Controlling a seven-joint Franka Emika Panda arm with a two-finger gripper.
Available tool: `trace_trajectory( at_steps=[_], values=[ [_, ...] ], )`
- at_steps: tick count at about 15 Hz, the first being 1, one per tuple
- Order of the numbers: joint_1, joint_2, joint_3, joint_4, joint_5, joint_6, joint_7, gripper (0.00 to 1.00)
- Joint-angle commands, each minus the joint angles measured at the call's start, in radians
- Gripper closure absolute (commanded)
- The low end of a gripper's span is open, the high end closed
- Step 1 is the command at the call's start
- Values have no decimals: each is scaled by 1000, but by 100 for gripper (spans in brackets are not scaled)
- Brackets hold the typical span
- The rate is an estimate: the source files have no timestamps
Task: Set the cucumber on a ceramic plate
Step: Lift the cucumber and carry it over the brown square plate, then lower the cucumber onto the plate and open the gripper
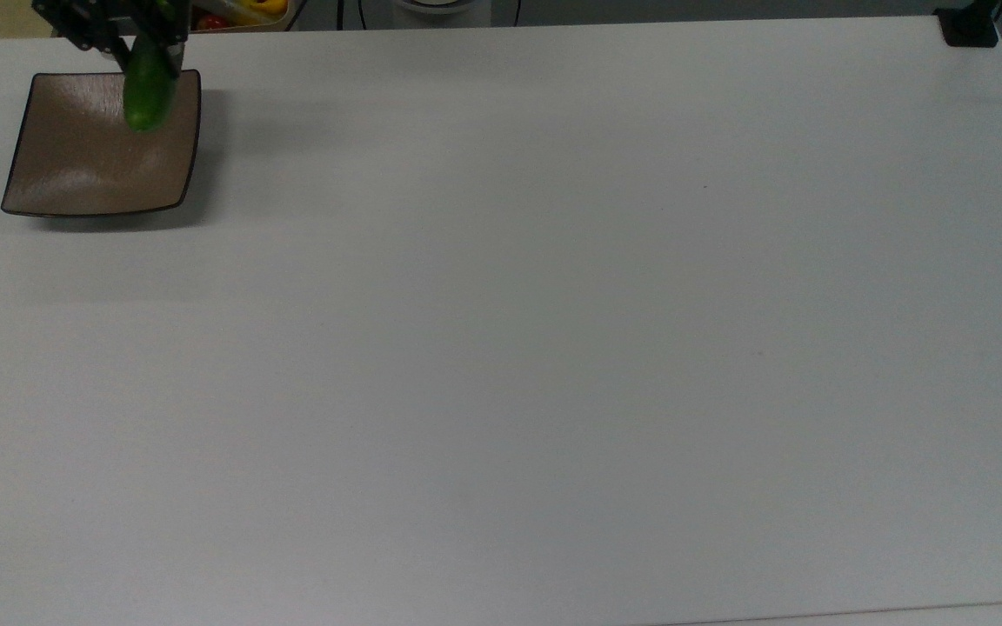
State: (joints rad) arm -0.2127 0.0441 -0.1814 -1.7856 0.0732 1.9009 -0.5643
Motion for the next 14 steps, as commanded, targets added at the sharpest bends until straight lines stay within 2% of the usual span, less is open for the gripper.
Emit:
trace_trajectory(
  at_steps=[1,5,9,14],
  values=[
    [-27,72,-24,-24,2,127,-54,88],
    [-59,149,-27,-28,-4,208,-100,87],
    [-89,197,-27,-77,-4,309,-134,86],
    [-108,247,-27,-78,-15,340,-163,79]
  ],
)
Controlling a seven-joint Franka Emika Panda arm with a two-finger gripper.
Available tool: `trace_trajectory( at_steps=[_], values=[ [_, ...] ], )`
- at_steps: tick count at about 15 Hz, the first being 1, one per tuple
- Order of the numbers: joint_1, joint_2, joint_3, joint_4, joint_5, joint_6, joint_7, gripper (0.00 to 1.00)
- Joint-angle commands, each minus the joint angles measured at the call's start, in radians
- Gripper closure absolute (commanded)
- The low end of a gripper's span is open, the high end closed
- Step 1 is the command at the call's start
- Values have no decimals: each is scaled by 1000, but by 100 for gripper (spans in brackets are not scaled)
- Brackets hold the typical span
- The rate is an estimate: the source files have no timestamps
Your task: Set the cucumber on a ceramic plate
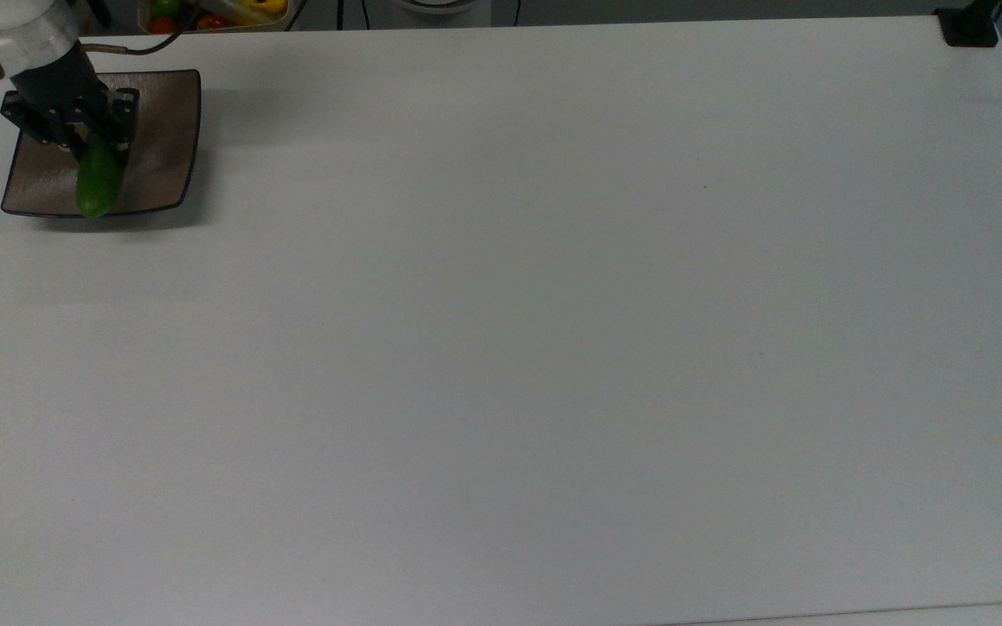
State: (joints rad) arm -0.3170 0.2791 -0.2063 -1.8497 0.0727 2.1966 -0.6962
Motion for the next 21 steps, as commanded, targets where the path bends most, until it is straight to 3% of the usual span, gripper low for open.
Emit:
trace_trajectory(
  at_steps=[1,3,6,11,13,14,18,21],
  values=[
    [-5,17,-2,-14,-19,63,-31,77],
    [-16,23,-1,-29,-19,86,-31,70],
    [-19,23,-2,-28,-19,86,-32,49],
    [-19,17,-2,-26,-19,75,-31,30],
    [-19,11,-2,-26,-19,71,-29,13],
    [-19,0,-2,-25,-19,68,-23,0],
    [-10,-61,-2,10,-17,-62,-11,0],
    [21,-170,-2,18,-17,-177,-11,0]
  ],
)
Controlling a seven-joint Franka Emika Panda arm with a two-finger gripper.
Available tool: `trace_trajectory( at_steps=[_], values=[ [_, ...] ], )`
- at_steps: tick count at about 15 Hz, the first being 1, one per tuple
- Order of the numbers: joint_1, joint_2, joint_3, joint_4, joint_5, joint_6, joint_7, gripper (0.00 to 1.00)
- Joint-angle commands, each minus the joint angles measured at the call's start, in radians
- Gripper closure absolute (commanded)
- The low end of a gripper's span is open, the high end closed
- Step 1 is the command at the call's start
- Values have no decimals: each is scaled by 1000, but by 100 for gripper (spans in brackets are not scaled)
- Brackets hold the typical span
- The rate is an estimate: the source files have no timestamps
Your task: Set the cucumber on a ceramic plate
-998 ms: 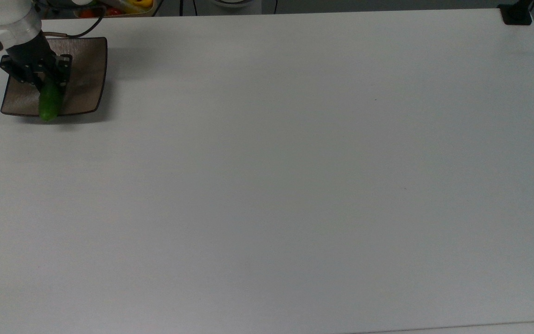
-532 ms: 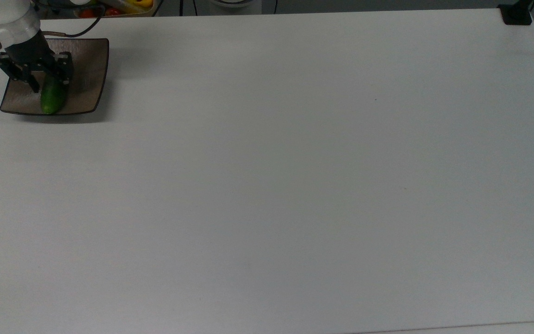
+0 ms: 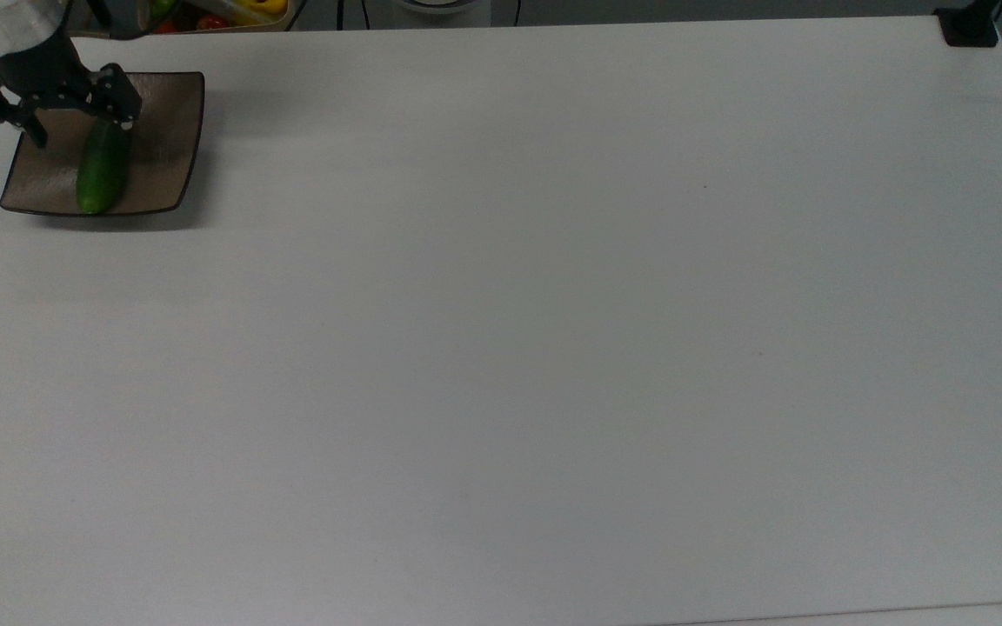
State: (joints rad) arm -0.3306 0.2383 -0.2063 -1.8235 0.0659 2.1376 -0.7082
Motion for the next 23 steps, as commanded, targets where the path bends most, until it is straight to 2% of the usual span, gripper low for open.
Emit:
trace_trajectory(
  at_steps=[1,5,7,11,17,19,23],
  values=[
    [53,-160,-2,12,-11,-175,1,0],
    [123,-267,-4,87,-12,-369,47,0],
    [178,-304,-5,133,-12,-460,143,0],
    [326,-313,-4,243,-12,-632,392,0],
    [524,-358,4,237,-14,-659,689,0],
    [556,-358,13,219,-15,-671,723,0],
    [555,-344,91,181,-40,-608,742,0]
  ],
)
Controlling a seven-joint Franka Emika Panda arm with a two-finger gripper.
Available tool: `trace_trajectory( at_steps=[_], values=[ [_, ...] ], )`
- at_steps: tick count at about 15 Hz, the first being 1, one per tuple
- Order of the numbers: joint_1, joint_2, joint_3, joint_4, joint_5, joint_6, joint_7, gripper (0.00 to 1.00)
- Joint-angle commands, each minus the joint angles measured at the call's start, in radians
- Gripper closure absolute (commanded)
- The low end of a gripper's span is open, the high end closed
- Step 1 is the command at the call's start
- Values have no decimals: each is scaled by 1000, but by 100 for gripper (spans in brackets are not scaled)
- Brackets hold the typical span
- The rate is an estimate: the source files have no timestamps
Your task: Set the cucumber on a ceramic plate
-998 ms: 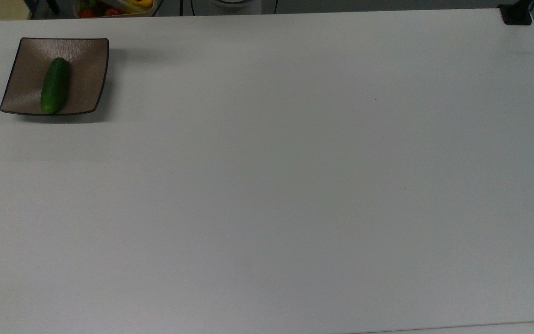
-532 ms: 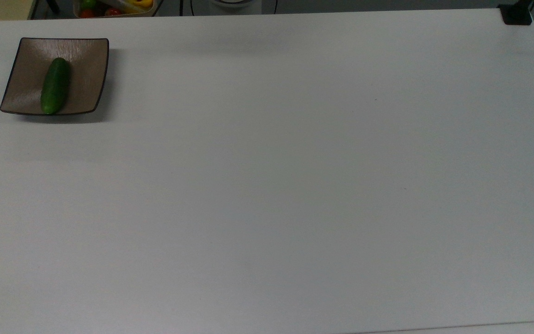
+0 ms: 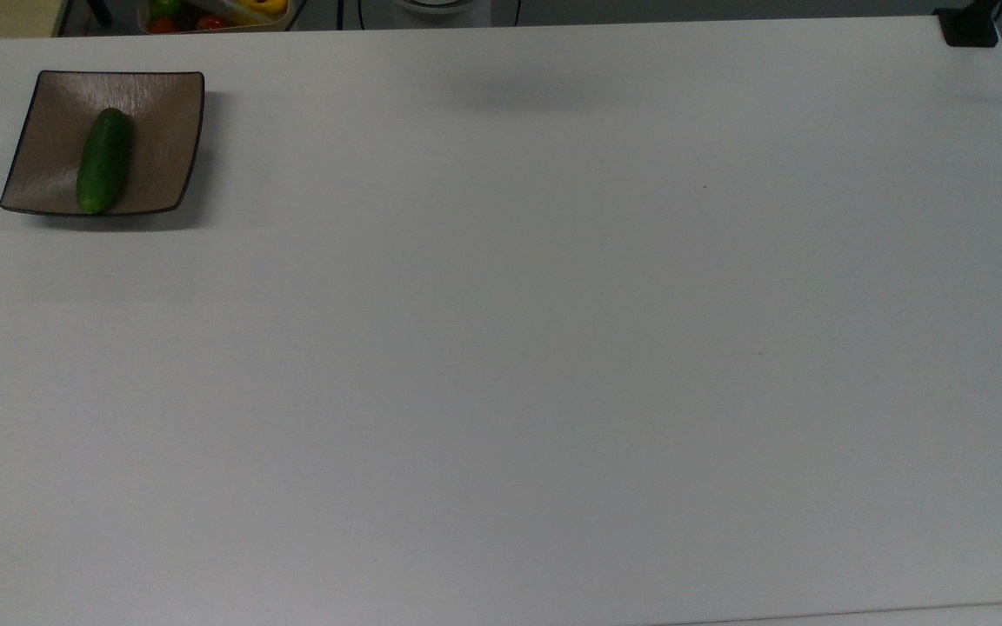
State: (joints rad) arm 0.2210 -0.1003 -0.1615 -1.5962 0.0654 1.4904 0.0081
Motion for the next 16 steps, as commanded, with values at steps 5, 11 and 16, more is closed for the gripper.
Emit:
trace_trajectory(
  at_steps=[5,11,16],
  values=[
    [-72,33,131,-65,-61,157,13,0],
    [-97,39,122,-64,-59,245,-68,0],
    [-97,37,120,-62,-59,238,-76,0]
  ],
)
